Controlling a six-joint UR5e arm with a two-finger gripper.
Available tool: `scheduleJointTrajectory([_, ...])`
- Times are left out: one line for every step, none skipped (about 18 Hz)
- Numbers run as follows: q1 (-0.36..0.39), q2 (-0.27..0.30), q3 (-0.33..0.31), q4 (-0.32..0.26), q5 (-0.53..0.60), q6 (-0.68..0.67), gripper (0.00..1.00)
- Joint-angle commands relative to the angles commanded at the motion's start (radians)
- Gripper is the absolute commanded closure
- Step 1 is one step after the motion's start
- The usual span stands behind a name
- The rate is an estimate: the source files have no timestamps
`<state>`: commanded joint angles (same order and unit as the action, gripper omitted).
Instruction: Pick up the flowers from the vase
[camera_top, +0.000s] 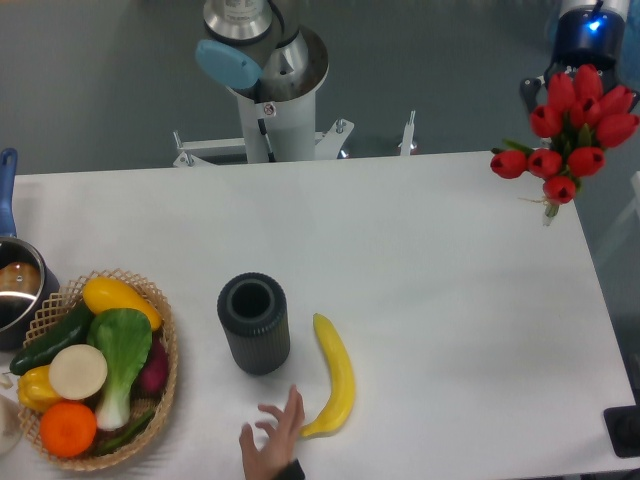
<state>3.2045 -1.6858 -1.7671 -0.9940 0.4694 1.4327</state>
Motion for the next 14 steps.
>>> scheduleJointTrajectory([0.002,-0.002,-0.002,0.000,0.000,0.000,0.65])
scheduleJointTrajectory([0.003,-0.002,-0.002,0.000,-0.002,0.000,0.65])
scheduleJointTrajectory([0.003,0.000,-0.003,0.000,-0.002,0.000,0.65])
scheduleJointTrajectory([0.003,0.000,-0.003,0.000,-0.002,0.000,0.65])
scheduleJointTrajectory([0.003,0.000,-0.003,0.000,-0.002,0.000,0.65])
scheduleJointTrajectory([0.002,0.000,-0.003,0.000,-0.002,0.000,0.65])
scheduleJointTrajectory([0.002,0.000,-0.006,0.000,-0.002,0.000,0.65])
scheduleJointTrajectory([0.002,0.000,-0.006,0.000,-0.002,0.000,0.65])
scheduleJointTrajectory([0.000,-0.002,-0.005,0.000,0.000,0.000,0.65])
scheduleJointTrajectory([-0.002,-0.003,-0.003,0.000,-0.002,0.000,0.65])
scheduleJointTrajectory([-0.002,-0.009,-0.002,0.000,0.000,0.000,0.65])
scheduleJointTrajectory([-0.002,-0.011,-0.002,0.000,0.000,0.000,0.65])
scheduleJointTrajectory([-0.002,-0.011,-0.005,0.000,0.000,0.000,0.65])
scheduleJointTrajectory([-0.003,-0.011,-0.005,0.000,0.000,0.000,0.65])
